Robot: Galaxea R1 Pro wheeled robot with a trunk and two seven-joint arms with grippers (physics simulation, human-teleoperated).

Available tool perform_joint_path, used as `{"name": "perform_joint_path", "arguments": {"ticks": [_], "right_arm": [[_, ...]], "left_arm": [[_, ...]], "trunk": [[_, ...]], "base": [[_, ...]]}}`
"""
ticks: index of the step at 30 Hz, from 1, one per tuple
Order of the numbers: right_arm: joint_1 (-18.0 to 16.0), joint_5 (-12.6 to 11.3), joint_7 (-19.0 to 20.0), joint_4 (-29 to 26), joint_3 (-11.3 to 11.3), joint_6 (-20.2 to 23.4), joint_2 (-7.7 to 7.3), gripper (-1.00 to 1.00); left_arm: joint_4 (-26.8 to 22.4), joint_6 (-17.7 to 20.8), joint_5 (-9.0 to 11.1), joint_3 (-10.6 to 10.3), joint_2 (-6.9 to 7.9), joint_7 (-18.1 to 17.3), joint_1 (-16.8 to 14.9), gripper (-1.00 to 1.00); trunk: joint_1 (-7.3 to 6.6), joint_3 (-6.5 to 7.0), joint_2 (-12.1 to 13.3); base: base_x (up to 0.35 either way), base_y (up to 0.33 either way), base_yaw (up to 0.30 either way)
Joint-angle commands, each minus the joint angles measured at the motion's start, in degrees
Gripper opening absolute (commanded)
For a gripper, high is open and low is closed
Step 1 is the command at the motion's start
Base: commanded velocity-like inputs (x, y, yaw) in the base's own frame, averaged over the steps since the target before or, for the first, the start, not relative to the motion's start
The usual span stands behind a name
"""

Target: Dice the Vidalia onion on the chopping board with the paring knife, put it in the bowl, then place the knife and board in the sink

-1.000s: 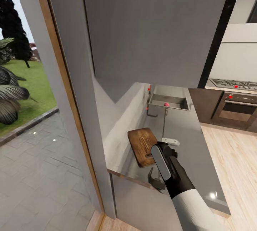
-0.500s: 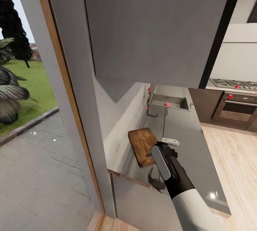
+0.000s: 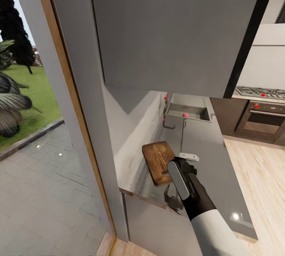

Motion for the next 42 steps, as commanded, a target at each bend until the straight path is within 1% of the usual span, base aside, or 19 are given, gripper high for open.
{"name": "perform_joint_path", "arguments": {"ticks": [1, 4, 10, 26, 32, 42], "right_arm": [[-0.1, -0.5, -0.6, 0.0, 0.1, 0.2, 0.0, 1.0], [-0.1, -0.5, -0.6, 0.0, 0.1, 0.2, 0.0, 1.0], [-0.1, -0.5, -0.6, 0.0, 0.1, 0.2, 0.0, 1.0], [-0.1, -0.5, -0.6, 0.0, 0.1, 0.2, 0.0, 1.0], [-0.1, -0.5, -0.6, 0.3, 0.1, 0.2, 0.0, 1.0], [-0.1, -0.5, -0.6, 0.9, 0.1, 0.2, 0.0, 1.0]], "left_arm": [[-0.1, -0.1, 0.1, -0.5, 0.04, 0.0, 0.0, 1.0], [-0.1, -0.1, 0.1, -1.2, 0.04, 0.0, 0.0, 1.0], [-0.1, -0.1, 0.1, -1.6, 0.04, 0.0, 0.0, 1.0], [-0.1, -0.1, 0.2, -1.7, 0.04, 0.0, 0.0, 1.0], [-0.1, -0.1, 0.2, -1.7, 0.04, 0.0, 0.0, 1.0], [-0.1, -0.1, 0.2, -1.7, 0.04, 0.0, 0.0, 1.0]], "trunk": [[0.04, -0.16, -0.1], [0.04, -0.31, -0.1], [0.04, -0.6, -0.1], [0.04, -1.37, -0.1], [0.04, -1.65, -0.1], [0.04, -2.11, -0.1]], "base": [[0.011, 0.0, 0.0], [0.008, 0.006, 0.0], [0.028, 0.043, 0.0], [0.002, 0.004, 0.0], [0.0, 0.108, 0.0], [0.0, 0.011, 0.0]]}}
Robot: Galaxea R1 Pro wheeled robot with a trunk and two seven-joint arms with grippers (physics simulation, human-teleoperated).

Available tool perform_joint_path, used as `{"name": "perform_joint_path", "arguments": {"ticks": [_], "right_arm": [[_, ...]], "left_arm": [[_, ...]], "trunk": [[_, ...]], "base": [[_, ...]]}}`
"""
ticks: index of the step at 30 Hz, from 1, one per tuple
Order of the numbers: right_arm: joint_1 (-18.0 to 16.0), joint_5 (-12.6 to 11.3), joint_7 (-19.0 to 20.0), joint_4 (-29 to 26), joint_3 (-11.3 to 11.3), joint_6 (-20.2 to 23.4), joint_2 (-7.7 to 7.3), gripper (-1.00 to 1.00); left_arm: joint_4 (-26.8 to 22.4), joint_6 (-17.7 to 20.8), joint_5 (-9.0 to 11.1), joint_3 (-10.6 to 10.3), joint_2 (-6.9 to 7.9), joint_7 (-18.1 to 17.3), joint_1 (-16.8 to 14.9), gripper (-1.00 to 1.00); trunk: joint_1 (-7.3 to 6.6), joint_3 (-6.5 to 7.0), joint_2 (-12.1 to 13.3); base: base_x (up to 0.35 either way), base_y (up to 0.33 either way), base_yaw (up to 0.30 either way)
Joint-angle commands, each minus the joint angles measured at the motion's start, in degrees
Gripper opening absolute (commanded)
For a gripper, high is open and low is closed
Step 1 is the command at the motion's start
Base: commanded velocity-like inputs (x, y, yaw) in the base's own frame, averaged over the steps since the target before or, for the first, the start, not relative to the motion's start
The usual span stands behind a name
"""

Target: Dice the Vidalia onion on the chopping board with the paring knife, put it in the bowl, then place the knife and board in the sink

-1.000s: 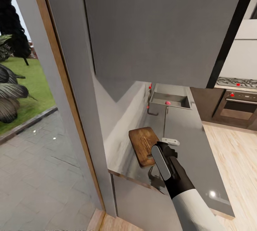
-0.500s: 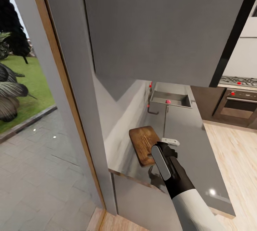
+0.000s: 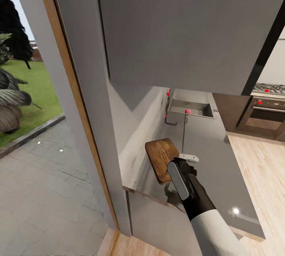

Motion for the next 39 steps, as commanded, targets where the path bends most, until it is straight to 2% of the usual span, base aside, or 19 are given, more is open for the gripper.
{"name": "perform_joint_path", "arguments": {"ticks": [1, 23, 39], "right_arm": [[-0.1, -0.5, -0.6, 0.0, 0.1, 0.2, 0.0, 1.0], [-0.1, -0.5, -0.6, 0.0, 0.1, 0.2, 0.0, 1.0], [-0.1, -0.4, -0.6, -0.1, 0.1, 0.2, 0.0, 1.0]], "left_arm": [[-0.1, -0.1, 0.1, -0.4, 0.05, 0.1, 0.0, 1.0], [-0.1, -0.1, 0.1, -0.4, 0.05, 0.1, 0.0, 1.0], [-0.1, -0.1, 0.0, -0.6, 0.05, 0.1, 0.0, 1.0]], "trunk": [[0.03, -0.16, -0.1], [0.03, -1.11, -0.1], [0.03, -1.16, -0.1]], "base": [[0.0, 0.0, 0.0], [0.016, 0.0, 0.0], [0.016, 0.0, 0.0]]}}
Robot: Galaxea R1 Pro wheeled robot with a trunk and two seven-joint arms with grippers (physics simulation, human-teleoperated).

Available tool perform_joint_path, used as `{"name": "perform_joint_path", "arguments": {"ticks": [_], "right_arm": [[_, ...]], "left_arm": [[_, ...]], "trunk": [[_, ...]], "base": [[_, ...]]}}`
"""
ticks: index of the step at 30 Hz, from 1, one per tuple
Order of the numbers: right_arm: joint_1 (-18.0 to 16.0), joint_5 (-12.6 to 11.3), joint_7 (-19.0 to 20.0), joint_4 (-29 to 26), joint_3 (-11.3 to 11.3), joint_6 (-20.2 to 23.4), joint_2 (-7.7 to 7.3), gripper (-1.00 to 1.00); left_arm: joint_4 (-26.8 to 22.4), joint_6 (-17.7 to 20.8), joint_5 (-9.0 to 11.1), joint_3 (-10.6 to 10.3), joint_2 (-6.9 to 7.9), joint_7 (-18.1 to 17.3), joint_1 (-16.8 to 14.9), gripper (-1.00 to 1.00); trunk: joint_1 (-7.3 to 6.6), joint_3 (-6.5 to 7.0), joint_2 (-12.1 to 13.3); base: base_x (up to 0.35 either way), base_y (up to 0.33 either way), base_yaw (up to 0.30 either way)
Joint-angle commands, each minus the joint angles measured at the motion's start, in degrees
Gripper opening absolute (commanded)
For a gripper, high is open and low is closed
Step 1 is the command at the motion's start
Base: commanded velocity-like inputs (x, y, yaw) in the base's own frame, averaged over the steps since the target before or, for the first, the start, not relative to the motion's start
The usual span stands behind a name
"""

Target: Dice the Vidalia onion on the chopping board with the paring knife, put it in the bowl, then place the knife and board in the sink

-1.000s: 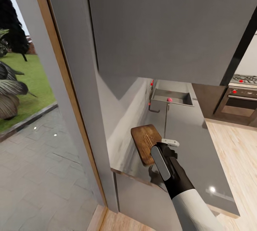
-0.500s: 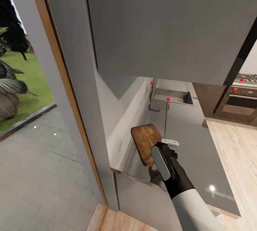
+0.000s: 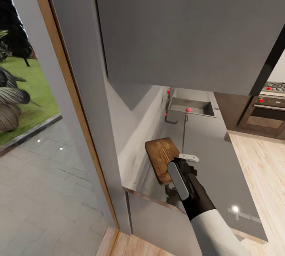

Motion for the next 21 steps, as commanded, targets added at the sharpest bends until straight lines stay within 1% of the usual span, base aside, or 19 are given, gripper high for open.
{"name": "perform_joint_path", "arguments": {"ticks": [1, 9, 14, 15, 21], "right_arm": [[-0.1, -0.5, -0.6, 0.0, 0.1, 0.2, 0.0, 1.0], [-0.1, -0.5, -0.6, -0.1, 0.1, 0.2, 0.0, 1.0], [-0.1, -0.5, -0.6, 0.0, 0.1, 0.2, 0.0, 1.0], [-0.1, -0.4, -0.6, 0.0, 0.1, 0.2, 0.0, 1.0], [-0.1, -0.4, -0.6, 0.0, 0.1, 0.2, 0.0, 1.0]], "left_arm": [[-0.1, -0.1, 0.1, -0.4, 0.05, 0.0, 0.0, 1.0], [-0.1, -0.1, 0.1, -0.4, 0.05, 0.0, 0.0, 1.0], [0.5, -0.2, 0.1, -1.1, -0.04, 0.1, 0.0, 1.0], [0.7, -1.6, 0.1, -1.4, 0.14, 0.1, 0.0, 1.0], [0.9, -3.2, 0.2, -1.5, 0.17, 0.1, 0.0, 1.0]], "trunk": [[0.03, -0.11, -0.1], [0.03, -0.19, -0.1], [0.03, -0.42, -0.1], [0.03, -0.47, -0.1], [0.03, -0.77, -0.1]], "base": [[0.0, 0.0, 0.0], [0.0, 0.0, 0.0], [0.0, 0.0, 0.0], [0.0, 0.0, 0.0], [0.0, 0.0, 0.0]]}}
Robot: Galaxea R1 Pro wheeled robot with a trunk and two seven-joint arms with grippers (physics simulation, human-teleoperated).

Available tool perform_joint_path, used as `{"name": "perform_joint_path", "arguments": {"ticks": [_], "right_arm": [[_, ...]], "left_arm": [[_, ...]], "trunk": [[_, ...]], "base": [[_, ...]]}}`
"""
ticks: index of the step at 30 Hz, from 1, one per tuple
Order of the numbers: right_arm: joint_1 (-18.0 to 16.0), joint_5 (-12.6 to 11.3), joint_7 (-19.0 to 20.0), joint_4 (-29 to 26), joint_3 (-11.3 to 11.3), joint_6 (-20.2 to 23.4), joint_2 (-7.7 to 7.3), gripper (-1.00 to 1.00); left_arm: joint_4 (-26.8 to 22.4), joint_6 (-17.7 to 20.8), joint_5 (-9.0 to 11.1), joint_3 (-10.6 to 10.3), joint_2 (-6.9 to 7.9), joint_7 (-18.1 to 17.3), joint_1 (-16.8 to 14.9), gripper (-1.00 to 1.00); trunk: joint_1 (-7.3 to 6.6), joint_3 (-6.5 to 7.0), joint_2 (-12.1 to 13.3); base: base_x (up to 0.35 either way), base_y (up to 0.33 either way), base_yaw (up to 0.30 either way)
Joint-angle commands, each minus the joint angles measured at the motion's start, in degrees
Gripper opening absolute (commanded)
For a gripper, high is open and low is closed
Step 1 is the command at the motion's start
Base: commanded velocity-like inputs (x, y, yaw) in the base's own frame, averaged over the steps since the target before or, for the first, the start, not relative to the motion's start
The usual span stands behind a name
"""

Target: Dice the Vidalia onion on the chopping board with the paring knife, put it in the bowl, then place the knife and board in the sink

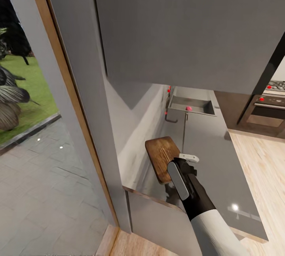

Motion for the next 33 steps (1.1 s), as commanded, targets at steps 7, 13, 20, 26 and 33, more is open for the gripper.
{"name": "perform_joint_path", "arguments": {"ticks": [7, 13, 20, 26, 33], "right_arm": [[-0.1, -0.5, -0.6, 0.0, 0.1, 0.2, 0.0, 1.0], [-0.1, -0.5, -0.6, 0.0, 0.1, 0.2, 0.0, 1.0], [-0.1, -0.5, -0.6, 0.0, 0.1, 0.2, 0.0, 1.0], [-0.1, -0.5, -0.6, -0.1, 0.1, 0.2, 0.0, 1.0], [-0.1, -0.5, -0.6, -0.1, 0.1, 0.2, 0.0, 1.0]], "left_arm": [[-0.1, -0.3, 0.1, -0.3, 0.01, 0.0, 0.0, 1.0], [0.0, -0.4, 0.1, -0.3, 0.07, 0.0, 0.0, 1.0], [0.0, -0.4, 0.1, -0.3, 0.02, 0.0, 0.0, 1.0], [0.0, -0.4, 0.1, -0.3, 0.05, 0.0, 0.0, 1.0], [0.0, -0.4, 0.1, -0.4, 0.04, 0.0, 0.0, 1.0]], "trunk": [[0.03, -0.45, -0.1], [0.03, -0.74, -0.1], [0.03, -1.08, -0.1], [0.03, -1.35, -0.1], [0.03, -1.66, -0.1]], "base": [[0.0, 0.0, 0.0], [0.0, 0.0, 0.0], [0.0, 0.0, 0.0], [0.0, 0.0, 0.0], [0.0, 0.0, 0.0]]}}
